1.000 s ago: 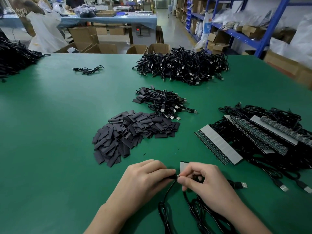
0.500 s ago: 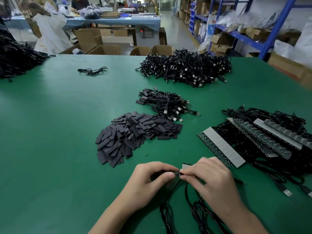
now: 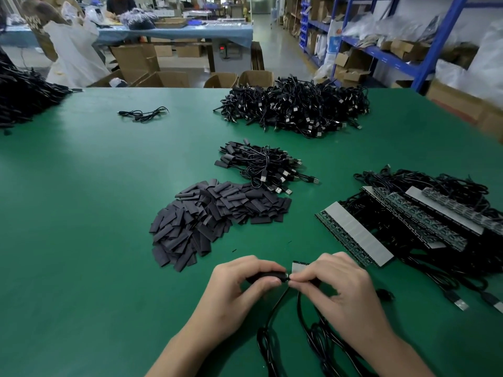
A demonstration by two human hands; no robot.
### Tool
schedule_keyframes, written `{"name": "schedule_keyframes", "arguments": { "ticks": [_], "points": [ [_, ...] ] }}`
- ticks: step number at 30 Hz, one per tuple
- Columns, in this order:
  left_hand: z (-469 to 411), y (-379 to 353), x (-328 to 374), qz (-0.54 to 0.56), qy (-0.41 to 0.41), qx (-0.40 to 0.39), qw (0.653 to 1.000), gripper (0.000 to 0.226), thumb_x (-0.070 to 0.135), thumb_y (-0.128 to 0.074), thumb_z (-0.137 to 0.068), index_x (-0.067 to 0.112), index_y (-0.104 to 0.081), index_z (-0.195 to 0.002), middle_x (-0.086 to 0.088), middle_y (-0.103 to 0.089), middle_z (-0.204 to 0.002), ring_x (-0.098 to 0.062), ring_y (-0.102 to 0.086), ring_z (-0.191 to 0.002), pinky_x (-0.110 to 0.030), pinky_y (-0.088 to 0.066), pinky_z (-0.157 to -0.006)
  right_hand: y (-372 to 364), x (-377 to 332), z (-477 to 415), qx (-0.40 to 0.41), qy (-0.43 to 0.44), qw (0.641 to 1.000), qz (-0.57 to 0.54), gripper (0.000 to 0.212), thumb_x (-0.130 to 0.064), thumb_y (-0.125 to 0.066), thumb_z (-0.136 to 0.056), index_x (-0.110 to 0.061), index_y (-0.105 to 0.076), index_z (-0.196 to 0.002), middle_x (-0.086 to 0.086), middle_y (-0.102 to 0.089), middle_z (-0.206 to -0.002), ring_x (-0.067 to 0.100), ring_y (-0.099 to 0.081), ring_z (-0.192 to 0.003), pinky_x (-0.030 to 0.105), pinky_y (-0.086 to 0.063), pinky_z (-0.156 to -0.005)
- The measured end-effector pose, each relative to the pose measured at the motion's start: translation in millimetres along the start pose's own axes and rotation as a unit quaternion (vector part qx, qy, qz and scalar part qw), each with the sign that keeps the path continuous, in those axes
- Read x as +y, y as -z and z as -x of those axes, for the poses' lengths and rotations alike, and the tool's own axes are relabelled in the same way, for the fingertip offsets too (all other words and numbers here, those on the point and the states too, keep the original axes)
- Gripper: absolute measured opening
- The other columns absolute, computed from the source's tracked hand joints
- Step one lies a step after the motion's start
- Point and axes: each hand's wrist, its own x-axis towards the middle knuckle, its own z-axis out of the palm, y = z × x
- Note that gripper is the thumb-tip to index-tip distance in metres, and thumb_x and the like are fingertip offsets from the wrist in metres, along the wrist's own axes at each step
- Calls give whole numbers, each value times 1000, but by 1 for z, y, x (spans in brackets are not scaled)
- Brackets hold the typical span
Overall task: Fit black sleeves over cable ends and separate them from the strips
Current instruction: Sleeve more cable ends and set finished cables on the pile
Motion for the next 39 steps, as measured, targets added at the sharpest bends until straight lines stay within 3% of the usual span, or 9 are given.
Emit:
{"name": "schedule_keyframes", "arguments": {
  "ticks": [6, 11, 14, 23, 27, 30, 33, 36, 39],
  "points": [
    [0, -6, 2, -46, -53, 24, 997, 21, 38, -66, -98, 24, -76, -111, 17, -71, -96, -2, -68, -89, -15, -51, -79, 1, -1, 4, -18, -97, 994, -42, 8, -36, -82, -83, -33, -74, -83, -19, -68, -78, 7, -62, -82, 28, -48, -72],
    [-1, -7, 3, -69, -76, 21, 994, 33, 46, -59, -100, 21, -76, -113, 14, -70, -95, 0, -66, -85, -16, -52, -76, 1, 0, 6, -31, -121, 991, -40, 11, -30, -86, -79, -32, -76, -81, -19, -69, -77, 7, -62, -83, 29, -49, -73],
    [-1, -6, 3, -57, -57, 15, 997, 33, 47, -59, -99, 22, -77, -111, 19, -71, -96, 2, -67, -87, -11, -49, -78, 0, 0, 5, -36, -117, 992, -43, 5, -37, -81, -81, -34, -77, -81, -20, -69, -77, 5, -62, -84, 27, -49, -73],
    [-4, -8, 1, -41, -41, 7, 998, 19, 33, -67, -96, 24, -78, -110, 20, -72, -96, -1, -69, -88, -11, -48, -79, -1, -2, 4, -29, -128, 990, -59, 18, -53, -72, -80, -36, -76, -86, -23, -71, -82, 6, -64, -88, 26, -50, -75],
    [-5, -6, 1, -9, -29, 31, 999, 18, 29, -71, -94, 28, -78, -111, 21, -72, -94, -4, -69, -85, -12, -48, -77, 0, -2, 4, -26, -145, 988, -55, 21, -55, -72, -80, -43, -70, -97, -26, -71, -90, 6, -65, -96, 21, -50, -79],
    [-5, -7, 0, 6, -21, 44, 999, 23, 29, -75, -91, 33, -77, -113, 22, -73, -96, -4, -71, -88, -13, -50, -79, -1, -2, 4, -31, -139, 989, -40, 16, -52, -67, -83, -39, -72, -91, -27, -70, -87, 5, -64, -93, 24, -51, -77],
    [-6, -8, 0, 31, 2, 107, 994, 29, 34, -80, -86, 38, -75, -114, 17, -75, -96, -8, -73, -88, -14, -53, -80, -1, -2, 6, -18, -151, 988, -31, 7, -43, -74, -86, -37, -72, -88, -26, -70, -81, 6, -64, -89, 21, -49, -74],
    [-7, -5, -1, 20, -3, 163, 986, 28, 29, -76, -83, 34, -77, -110, 16, -75, -93, -9, -73, -84, -16, -54, -78, 1, -1, 5, -5, -168, 985, -28, 5, -37, -77, -86, -37, -72, -86, -27, -70, -80, 7, -65, -87, 17, -48, -72],
    [-8, -6, 1, -19, -30, 159, 987, 27, 21, -73, -86, 26, -78, -113, 16, -74, -91, -8, -71, -82, -15, -53, -76, 1, -2, 5, -3, -178, 984, -30, 7, -35, -78, -86, -38, -72, -84, -28, -70, -78, 6, -64, -86, 16, -48, -71]
  ]
}}
